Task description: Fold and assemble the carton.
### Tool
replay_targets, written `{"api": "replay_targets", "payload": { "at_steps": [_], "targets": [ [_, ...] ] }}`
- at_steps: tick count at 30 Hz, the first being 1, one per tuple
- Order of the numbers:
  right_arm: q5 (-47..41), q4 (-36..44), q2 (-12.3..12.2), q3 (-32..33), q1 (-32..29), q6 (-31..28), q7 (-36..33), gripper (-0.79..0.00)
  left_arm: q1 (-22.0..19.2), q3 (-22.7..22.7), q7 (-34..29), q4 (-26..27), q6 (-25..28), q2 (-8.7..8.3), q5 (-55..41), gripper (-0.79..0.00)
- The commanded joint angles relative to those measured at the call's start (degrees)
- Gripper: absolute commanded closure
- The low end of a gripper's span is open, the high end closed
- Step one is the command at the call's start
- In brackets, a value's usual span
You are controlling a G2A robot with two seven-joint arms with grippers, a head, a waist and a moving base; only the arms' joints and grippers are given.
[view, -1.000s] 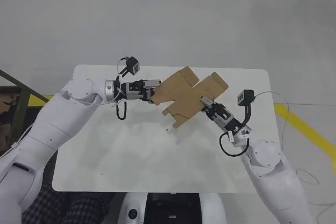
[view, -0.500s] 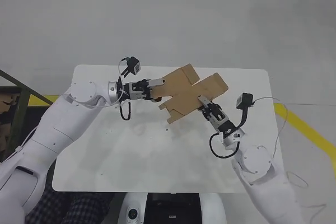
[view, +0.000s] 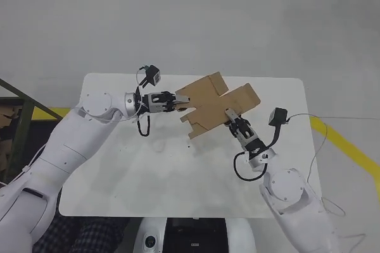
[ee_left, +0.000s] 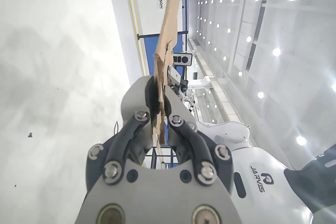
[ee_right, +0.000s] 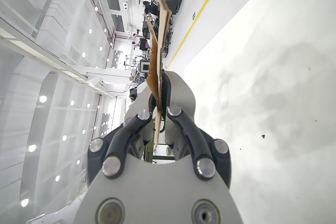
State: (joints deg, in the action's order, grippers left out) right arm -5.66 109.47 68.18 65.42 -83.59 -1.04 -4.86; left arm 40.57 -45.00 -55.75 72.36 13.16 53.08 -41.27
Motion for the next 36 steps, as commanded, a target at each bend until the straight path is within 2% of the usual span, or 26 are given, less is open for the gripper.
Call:
{"api": "replay_targets", "payload": {
  "at_steps": [1,2,3,4,8,11,16,18,22,30,36],
  "targets": [
    [0.30,0.29,0.06,0.06,-0.22,-0.09,0.05,0.000,-0.07,-0.13,0.07,-0.27,-0.17,0.28,0.04,0.000],
    [0.50,0.41,0.08,0.13,-0.31,-0.16,-0.03,-0.083,-0.09,-0.19,0.10,-0.44,-0.19,0.42,0.11,0.000],
    [0.62,0.55,0.10,0.22,-0.37,-0.26,-0.24,-0.296,-0.10,-0.25,0.05,-0.56,-0.28,0.56,0.09,0.000],
    [0.61,0.63,0.11,0.41,-0.45,-0.36,-0.35,-0.785,-0.13,-0.34,-0.12,-0.70,-0.34,0.69,0.01,0.000],
    [1.79,0.91,-0.13,3.27,-0.60,-0.67,-0.86,-0.785,-0.20,-1.48,-3.30,-2.35,-0.65,1.07,-3.22,0.000],
    [1.05,-0.49,-0.51,6.00,-0.14,-2.88,-5.11,-0.785,-0.60,-2.63,-7.90,-4.52,-0.57,1.19,-5.53,0.000],
    [-6.16,-6.87,-1.08,9.85,2.56,-8.33,-17.40,-0.785,-1.81,-3.53,-14.06,-7.62,-0.96,1.32,-4.86,0.000],
    [-13.29,-9.34,-1.08,10.25,3.69,-10.15,-23.56,-0.785,-2.38,-3.66,-16.11,-8.53,-0.77,1.37,-3.57,0.000],
    [-18.13,-14.62,-1.49,11.66,7.41,-12.43,-35.19,-0.785,-3.11,-3.80,-20.29,-9.04,0.04,1.52,-1.85,0.000],
    [-19.35,-19.07,-2.40,11.37,12.24,-16.74,-55.62,-0.785,-3.44,-4.15,-23.83,-8.97,1.87,1.77,1.32,0.000],
    [-19.61,-20.26,-2.74,10.01,13.50,-18.71,-63.31,-0.785,-3.54,-4.07,-25.14,-9.03,2.02,2.17,2.33,0.000]
  ]
}}
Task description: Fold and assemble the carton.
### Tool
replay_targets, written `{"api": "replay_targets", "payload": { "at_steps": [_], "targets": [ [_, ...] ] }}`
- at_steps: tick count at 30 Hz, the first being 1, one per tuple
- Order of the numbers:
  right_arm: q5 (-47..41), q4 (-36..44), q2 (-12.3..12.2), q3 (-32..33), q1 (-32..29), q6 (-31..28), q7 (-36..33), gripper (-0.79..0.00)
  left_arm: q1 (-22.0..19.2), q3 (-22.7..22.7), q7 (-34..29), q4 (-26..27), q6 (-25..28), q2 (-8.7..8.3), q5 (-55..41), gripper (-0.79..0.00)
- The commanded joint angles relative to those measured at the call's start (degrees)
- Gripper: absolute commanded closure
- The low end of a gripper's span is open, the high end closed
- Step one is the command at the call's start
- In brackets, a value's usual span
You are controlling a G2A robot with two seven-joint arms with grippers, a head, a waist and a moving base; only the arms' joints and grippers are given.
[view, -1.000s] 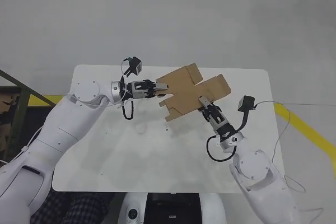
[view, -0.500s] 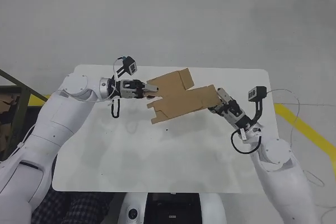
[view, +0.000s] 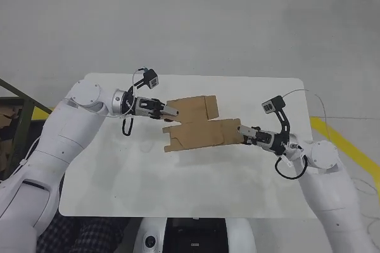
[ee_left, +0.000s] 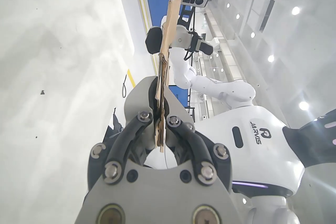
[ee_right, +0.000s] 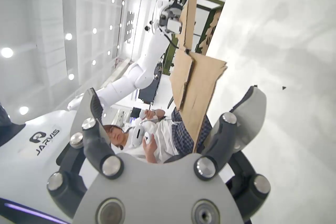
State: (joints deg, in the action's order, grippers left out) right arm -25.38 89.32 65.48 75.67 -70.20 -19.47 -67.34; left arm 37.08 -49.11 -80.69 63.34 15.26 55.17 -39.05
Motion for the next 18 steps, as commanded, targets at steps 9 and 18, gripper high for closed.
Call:
{"api": "replay_targets", "payload": {
  "at_steps": [9,18],
  "targets": [
    [0.22,-1.09,-0.20,-1.94,1.00,-3.29,-3.42,-0.785,0.01,0.14,-2.42,-0.40,-0.65,0.81,-0.55,0.000],
    [0.40,-3.26,-0.52,-2.44,1.92,-3.18,-3.94,-0.369,-0.03,-0.07,-3.81,-0.77,-0.67,1.27,0.39,0.000]
  ]
}}
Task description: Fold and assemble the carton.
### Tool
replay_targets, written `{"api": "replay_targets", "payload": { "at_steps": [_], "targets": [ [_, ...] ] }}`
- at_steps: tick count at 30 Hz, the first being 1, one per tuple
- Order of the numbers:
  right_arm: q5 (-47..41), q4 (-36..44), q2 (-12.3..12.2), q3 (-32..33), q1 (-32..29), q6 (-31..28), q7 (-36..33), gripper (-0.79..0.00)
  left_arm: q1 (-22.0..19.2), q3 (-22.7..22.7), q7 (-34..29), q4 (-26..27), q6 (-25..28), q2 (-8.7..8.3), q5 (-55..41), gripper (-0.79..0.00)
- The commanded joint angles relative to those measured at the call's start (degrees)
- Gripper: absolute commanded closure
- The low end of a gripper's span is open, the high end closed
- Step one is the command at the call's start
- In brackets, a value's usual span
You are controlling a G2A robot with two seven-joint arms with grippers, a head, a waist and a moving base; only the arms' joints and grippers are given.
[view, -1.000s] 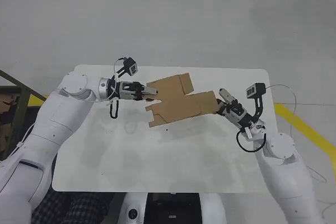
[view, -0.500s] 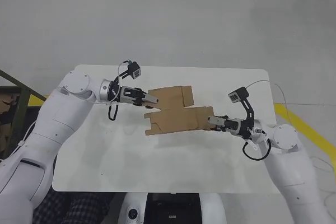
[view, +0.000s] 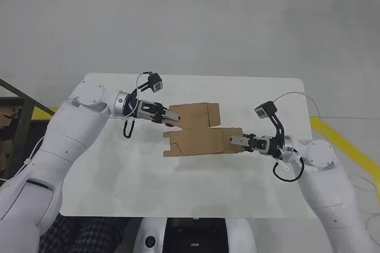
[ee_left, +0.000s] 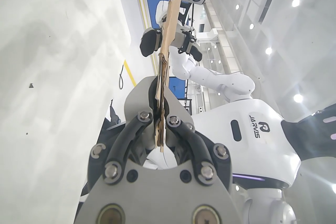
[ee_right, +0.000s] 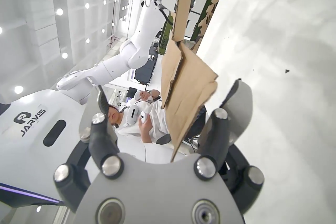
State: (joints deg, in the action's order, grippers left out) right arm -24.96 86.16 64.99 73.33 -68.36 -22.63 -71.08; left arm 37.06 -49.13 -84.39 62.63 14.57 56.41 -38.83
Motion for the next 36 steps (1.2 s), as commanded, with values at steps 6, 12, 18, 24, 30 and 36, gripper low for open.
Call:
{"api": "replay_targets", "payload": {
  "at_steps": [6,12,18,24,30,36],
  "targets": [
    [0.60,-0.30,-0.15,-1.31,0.39,-0.21,-1.08,-0.271,0.03,-0.25,-0.75,0.02,0.15,0.26,1.08,0.000],
    [1.48,-0.61,-0.27,-2.54,0.91,-0.15,-1.79,-0.237,0.00,-0.48,-1.05,0.19,-0.06,0.49,1.74,0.000],
    [2.75,-1.14,-0.49,-3.16,1.25,0.06,-1.85,-0.052,0.02,-0.90,-1.18,0.53,-0.29,0.66,2.07,0.000],
    [3.23,-1.10,-0.67,-3.51,1.36,-0.05,-1.08,0.000,0.34,-1.33,-1.31,0.90,-0.53,0.79,2.21,0.000],
    [2.85,-0.57,-0.93,-3.21,0.83,-0.28,-0.20,0.000,0.82,-2.81,-0.56,0.69,-0.13,0.74,1.14,-0.785],
    [3.51,-0.62,-1.20,-2.89,0.24,0.44,1.41,0.000,1.71,-4.04,-0.63,0.65,-0.56,0.72,-0.57,-0.785]
  ]
}}
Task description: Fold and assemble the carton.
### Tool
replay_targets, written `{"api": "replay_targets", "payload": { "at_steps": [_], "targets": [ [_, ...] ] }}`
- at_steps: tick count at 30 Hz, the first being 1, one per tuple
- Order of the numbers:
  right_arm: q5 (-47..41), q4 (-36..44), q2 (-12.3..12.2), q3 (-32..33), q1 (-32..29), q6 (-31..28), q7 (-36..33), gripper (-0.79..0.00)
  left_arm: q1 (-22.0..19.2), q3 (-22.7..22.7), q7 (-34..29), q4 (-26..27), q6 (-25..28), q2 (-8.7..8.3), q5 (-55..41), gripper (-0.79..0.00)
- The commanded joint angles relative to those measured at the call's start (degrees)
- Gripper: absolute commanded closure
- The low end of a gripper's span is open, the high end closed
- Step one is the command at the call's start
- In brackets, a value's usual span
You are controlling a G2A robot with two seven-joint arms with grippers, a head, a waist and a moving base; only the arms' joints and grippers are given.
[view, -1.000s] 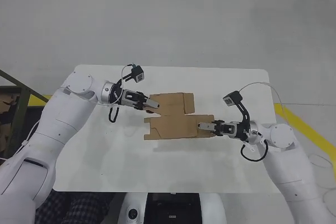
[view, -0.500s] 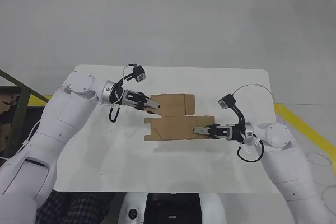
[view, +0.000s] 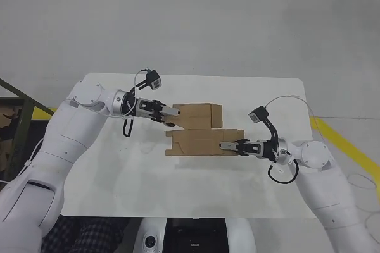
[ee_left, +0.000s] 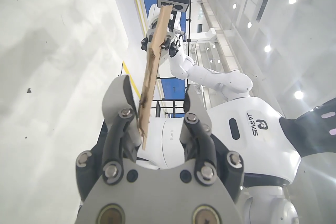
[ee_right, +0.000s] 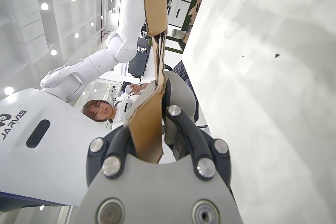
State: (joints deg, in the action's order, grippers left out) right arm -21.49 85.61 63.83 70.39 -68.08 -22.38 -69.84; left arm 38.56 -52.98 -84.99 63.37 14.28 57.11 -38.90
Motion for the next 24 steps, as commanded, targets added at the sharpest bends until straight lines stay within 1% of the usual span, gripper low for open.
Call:
{"api": "replay_targets", "payload": {
  "at_steps": [1,7,15,24],
  "targets": [
    [-0.04,-0.03,-0.08,0.06,-0.07,0.30,0.25,0.000,0.37,-0.38,-0.24,-0.20,-0.59,0.03,-1.12,-0.785],
    [0.49,-0.20,-0.30,-0.08,-0.40,0.59,0.90,0.000,0.78,-1.35,-0.58,-0.72,-1.03,0.01,-1.65,-0.785],
    [0.81,-0.22,-0.17,-1.98,-0.25,0.61,2.20,0.000,1.24,-2.41,0.36,0.05,-1.19,0.12,-1.85,-0.785],
    [1.28,-2.04,-0.08,-2.94,0.68,0.98,4.62,0.000,1.32,-4.09,-0.86,1.12,-1.80,-0.10,-1.69,-0.785]
  ]
}}
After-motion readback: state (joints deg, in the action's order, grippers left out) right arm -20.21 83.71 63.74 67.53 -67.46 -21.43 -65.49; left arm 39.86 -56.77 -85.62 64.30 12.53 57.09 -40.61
